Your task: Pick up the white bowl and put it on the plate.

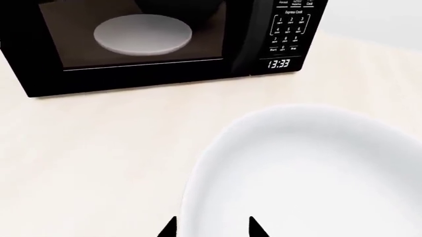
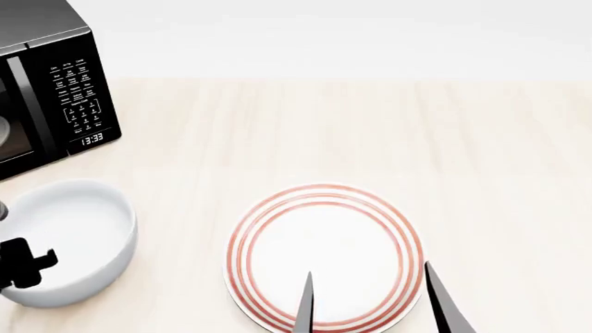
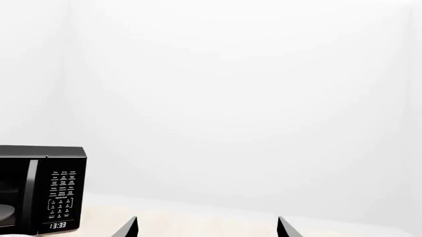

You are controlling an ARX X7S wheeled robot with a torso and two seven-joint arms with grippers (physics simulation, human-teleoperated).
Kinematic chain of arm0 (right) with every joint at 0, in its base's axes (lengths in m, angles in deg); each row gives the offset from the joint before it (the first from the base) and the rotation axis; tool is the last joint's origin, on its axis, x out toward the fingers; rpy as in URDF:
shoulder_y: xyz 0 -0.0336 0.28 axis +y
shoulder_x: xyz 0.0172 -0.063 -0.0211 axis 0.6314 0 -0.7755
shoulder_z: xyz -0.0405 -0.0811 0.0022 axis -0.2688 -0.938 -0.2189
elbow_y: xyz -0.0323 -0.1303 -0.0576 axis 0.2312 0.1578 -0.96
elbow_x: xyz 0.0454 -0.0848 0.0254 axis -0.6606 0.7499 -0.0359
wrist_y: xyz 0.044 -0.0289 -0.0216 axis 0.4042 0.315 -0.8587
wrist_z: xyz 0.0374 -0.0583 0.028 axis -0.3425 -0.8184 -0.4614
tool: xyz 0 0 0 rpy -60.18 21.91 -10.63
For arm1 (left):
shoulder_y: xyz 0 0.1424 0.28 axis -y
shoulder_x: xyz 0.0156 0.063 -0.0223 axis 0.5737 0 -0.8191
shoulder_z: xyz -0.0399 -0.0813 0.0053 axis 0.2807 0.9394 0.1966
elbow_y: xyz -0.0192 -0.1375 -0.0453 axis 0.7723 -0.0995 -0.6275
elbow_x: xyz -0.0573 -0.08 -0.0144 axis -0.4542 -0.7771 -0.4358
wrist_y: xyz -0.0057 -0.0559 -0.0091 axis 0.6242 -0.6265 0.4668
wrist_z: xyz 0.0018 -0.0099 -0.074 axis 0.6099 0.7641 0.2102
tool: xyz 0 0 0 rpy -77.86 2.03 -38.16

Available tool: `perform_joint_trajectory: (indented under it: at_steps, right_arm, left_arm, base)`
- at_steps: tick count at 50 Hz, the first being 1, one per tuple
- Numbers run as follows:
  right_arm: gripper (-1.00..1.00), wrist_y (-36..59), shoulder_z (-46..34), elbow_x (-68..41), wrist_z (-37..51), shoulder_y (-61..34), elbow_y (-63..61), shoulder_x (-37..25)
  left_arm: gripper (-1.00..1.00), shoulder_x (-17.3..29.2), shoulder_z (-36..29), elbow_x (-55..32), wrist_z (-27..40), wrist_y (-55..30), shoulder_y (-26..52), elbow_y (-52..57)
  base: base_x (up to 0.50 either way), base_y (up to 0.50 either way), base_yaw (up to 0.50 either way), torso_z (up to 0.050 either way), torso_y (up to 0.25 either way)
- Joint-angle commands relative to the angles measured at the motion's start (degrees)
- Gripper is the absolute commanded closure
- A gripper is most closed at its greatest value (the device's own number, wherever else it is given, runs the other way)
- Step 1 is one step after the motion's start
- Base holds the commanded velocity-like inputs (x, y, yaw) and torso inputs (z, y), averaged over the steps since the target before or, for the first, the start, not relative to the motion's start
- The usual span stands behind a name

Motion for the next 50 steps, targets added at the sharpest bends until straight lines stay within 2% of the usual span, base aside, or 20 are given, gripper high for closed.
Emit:
perform_joint_trajectory:
  at_steps: [1, 21, 30, 43, 50]
  right_arm:
    - [-1.0, 0.3, 1.6, 0.2, -1.3, 0.0, 0.0, 1.0]
    - [-1.0, -0.3, 1.1, -0.1, -1.1, -0.2, 0.7, 0.8]
    - [-1.0, -0.2, 1.2, -0.4, -0.9, -0.3, 0.7, 0.6]
    - [-1.0, -0.3, 0.6, -0.2, -0.7, -0.5, 0.9, 0.5]
    - [-1.0, -0.4, 0.6, -0.4, -0.6, -0.5, 1.1, 0.4]
  left_arm:
    - [1.0, -0.9, 1.4, 0.1, 0.0, -0.1, 0.1, -0.9]
    - [1.0, -1.8, 2.5, -2.1, -0.7, -2.2, -1.1, 3.6]
    - [1.0, -3.9, 2.4, -3.5, -1.1, -7.0, -0.8, 11.9]
    - [1.0, -4.6, 3.8, -5.2, 0.3, -13.5, 0.5, 20.1]
    - [1.0, -5.5, -0.2, -5.0, -0.8, -19.0, 1.8, 24.0]
  base:
    - [0.0, 0.0, 0.0, 0.0, 0.0]
    - [0.0, 0.0, 0.0, 0.0, 0.0]
    - [0.0, 0.0, 0.0, 0.0, 0.0]
    - [0.0, 0.0, 0.0, 0.0, 0.0]
    - [0.0, 0.0, 0.0, 0.0, 0.0]
